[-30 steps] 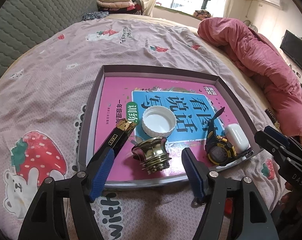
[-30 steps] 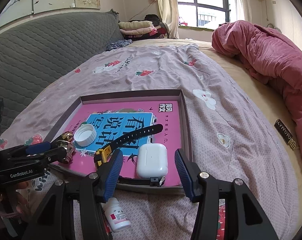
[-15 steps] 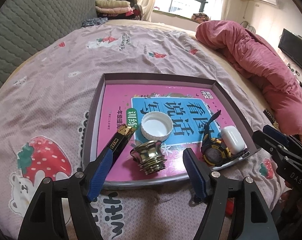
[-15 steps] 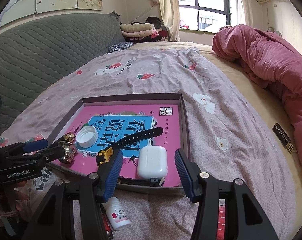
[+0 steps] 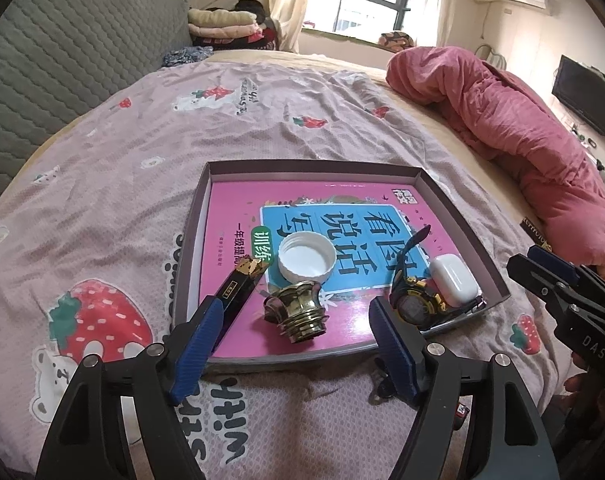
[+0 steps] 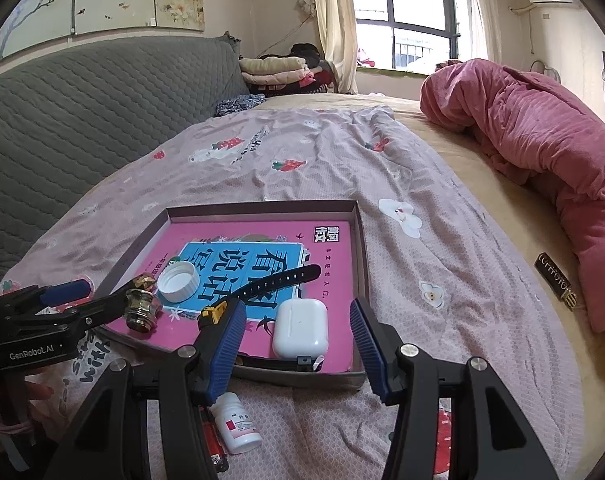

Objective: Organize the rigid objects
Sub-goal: 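Withdraw both grippers from the box back over the bed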

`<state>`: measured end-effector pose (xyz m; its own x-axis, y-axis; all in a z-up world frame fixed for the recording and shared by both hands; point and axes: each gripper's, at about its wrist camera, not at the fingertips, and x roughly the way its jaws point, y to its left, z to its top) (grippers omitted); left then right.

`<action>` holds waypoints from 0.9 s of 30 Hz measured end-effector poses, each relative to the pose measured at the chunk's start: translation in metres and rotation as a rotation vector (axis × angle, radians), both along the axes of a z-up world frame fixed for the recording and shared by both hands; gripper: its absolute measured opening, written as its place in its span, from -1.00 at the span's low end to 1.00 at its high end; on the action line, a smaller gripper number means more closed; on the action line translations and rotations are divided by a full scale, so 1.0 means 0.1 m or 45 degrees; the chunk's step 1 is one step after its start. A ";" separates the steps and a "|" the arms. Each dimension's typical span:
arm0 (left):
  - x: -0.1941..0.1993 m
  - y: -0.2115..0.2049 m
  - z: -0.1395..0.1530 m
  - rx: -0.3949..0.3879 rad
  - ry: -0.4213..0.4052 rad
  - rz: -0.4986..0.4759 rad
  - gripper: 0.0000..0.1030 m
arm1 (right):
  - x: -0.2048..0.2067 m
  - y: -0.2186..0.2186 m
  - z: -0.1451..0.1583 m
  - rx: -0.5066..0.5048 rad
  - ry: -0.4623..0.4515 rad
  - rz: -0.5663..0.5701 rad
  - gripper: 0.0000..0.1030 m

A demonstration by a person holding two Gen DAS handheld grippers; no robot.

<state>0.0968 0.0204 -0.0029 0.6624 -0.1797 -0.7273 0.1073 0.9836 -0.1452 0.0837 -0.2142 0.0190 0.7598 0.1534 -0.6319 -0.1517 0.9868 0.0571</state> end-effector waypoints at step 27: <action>-0.38 -0.12 0.16 0.000 0.009 -0.069 0.49 | -0.34 0.03 0.16 -0.041 -0.027 0.047 0.05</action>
<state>0.0584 0.0085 0.0135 0.6464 -0.2151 -0.7321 0.1597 0.9763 -0.1459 0.0494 -0.2114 0.0354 0.7671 0.1616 -0.6209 -0.1890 0.9817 0.0220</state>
